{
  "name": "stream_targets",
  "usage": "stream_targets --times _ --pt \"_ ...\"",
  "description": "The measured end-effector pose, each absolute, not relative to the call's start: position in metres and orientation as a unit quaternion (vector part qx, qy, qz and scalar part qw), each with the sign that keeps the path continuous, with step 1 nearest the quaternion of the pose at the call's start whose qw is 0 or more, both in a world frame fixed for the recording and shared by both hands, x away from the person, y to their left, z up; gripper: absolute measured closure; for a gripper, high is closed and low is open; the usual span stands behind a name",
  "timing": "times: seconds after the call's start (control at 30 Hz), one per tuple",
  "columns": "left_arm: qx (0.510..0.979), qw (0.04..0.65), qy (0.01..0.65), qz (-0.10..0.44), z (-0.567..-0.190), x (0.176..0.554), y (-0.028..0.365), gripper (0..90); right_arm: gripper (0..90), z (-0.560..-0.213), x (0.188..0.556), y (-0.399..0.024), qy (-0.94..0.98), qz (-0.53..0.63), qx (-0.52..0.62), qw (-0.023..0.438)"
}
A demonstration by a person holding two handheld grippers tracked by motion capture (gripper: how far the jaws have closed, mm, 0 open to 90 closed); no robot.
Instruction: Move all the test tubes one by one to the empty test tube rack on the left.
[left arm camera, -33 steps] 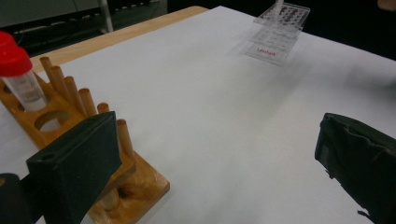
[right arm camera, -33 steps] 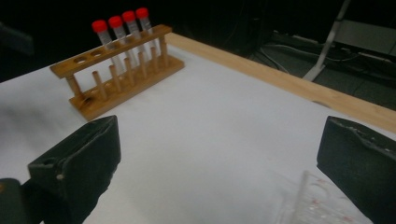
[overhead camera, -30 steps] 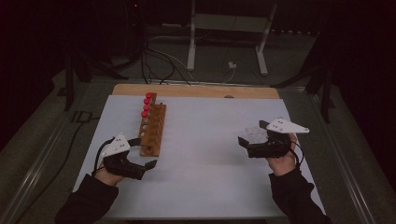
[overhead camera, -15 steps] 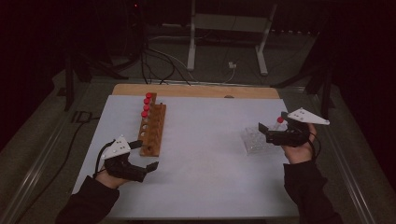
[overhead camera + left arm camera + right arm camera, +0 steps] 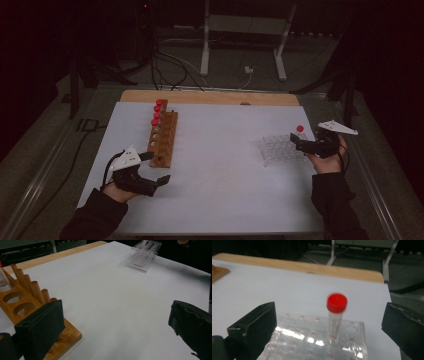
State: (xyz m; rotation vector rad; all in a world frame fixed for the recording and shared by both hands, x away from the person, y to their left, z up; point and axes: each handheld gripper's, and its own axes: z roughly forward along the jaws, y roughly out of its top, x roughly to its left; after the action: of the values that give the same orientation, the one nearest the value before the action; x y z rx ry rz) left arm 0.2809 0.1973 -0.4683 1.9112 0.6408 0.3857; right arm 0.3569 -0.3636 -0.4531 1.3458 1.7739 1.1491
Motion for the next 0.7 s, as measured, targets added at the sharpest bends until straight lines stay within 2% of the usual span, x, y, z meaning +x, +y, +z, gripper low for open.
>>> stream_targets --times 0.1,0.17,0.23,0.4,0.53,0.7 --pt "0.798 0.517 0.266 0.16 -0.469 0.281 0.197 1.2 7.1 -0.46 0.36 -0.367 0.671 0.429 0.521 0.307" --pt "0.798 0.517 0.266 0.158 -0.469 0.281 0.197 1.1 15.7 -0.464 0.362 -0.368 0.672 0.424 0.525 0.304" --pt "0.798 0.516 0.267 0.158 -0.469 0.281 0.197 1.1 18.4 -0.467 0.364 -0.368 0.675 0.419 0.528 0.3" --pt "0.799 0.514 0.269 0.157 -0.47 0.281 0.197 1.1 40.1 -0.471 0.367 -0.367 0.68 0.416 0.531 0.287" --pt "0.8 0.514 0.266 0.156 -0.469 0.281 0.197 1.1 52.7 -0.473 0.37 -0.366 0.682 0.405 0.539 0.284" --pt "0.802 0.512 0.264 0.156 -0.47 0.281 0.196 1.2 61.5 -0.475 0.374 -0.364 0.681 0.399 0.542 0.287"
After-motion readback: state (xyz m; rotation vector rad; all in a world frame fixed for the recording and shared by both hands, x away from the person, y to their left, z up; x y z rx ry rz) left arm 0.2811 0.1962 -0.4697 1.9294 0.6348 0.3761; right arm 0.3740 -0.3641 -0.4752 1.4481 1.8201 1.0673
